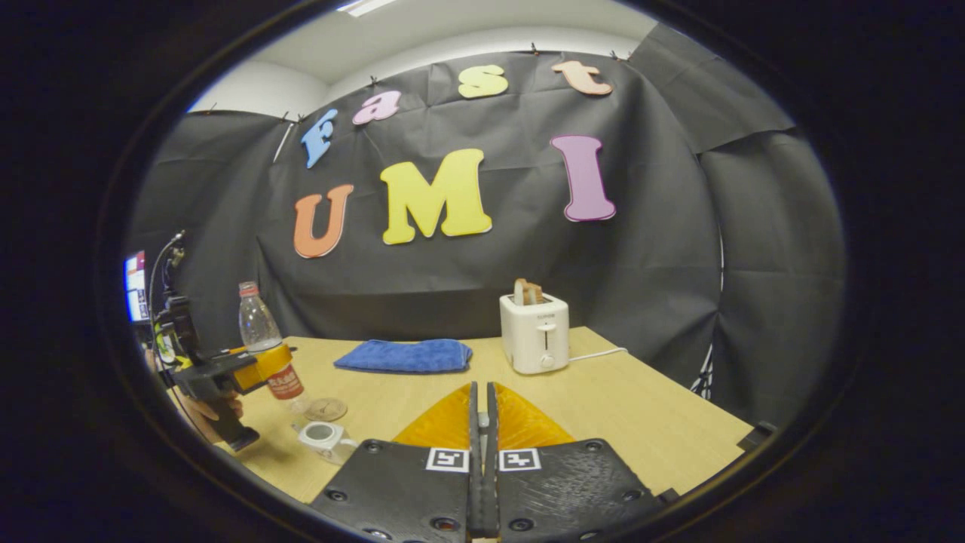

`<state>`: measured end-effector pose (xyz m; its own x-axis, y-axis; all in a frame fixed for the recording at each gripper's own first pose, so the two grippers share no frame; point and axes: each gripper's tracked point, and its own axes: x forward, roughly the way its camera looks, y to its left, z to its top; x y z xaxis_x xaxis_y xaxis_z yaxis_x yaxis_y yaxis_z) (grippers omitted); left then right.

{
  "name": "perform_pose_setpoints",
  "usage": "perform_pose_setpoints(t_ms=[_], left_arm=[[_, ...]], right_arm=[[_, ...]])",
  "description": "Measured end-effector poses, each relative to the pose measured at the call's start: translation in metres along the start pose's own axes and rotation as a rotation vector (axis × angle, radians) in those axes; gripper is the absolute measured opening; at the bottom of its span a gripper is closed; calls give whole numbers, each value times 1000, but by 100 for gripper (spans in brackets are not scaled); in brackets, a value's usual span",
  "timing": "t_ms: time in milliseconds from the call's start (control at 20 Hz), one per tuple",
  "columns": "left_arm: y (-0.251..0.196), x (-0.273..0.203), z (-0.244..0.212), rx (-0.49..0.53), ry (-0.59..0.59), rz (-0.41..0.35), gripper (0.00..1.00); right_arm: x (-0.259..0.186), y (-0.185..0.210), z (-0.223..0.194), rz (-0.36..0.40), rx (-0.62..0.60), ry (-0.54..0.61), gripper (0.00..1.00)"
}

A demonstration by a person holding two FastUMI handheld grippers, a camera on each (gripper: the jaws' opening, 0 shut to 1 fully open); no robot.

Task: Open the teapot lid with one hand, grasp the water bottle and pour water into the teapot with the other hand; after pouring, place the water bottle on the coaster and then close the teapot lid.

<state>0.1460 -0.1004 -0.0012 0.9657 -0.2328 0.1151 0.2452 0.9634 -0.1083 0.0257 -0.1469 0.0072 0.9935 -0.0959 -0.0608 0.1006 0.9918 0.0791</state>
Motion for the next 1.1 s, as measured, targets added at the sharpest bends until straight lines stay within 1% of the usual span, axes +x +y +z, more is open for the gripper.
perform_pose_setpoints(t_ms=[150,350,600,750,950,1100], left_arm=[[9,23,-17,19,36,5,76],[18,33,-31,43,76,22,76],[16,43,-33,53,69,9,76],[11,48,-37,47,81,1,77],[14,52,-43,53,95,13,77],[11,53,-47,40,103,-2,78]], right_arm=[[3,2,-7,-4,-21,13,0],[6,7,-11,-1,-28,20,0],[9,9,-17,0,-42,32,0],[10,9,-20,-2,-47,39,0],[12,8,-21,-5,-49,42,0],[12,9,-21,-2,-50,45,0]])
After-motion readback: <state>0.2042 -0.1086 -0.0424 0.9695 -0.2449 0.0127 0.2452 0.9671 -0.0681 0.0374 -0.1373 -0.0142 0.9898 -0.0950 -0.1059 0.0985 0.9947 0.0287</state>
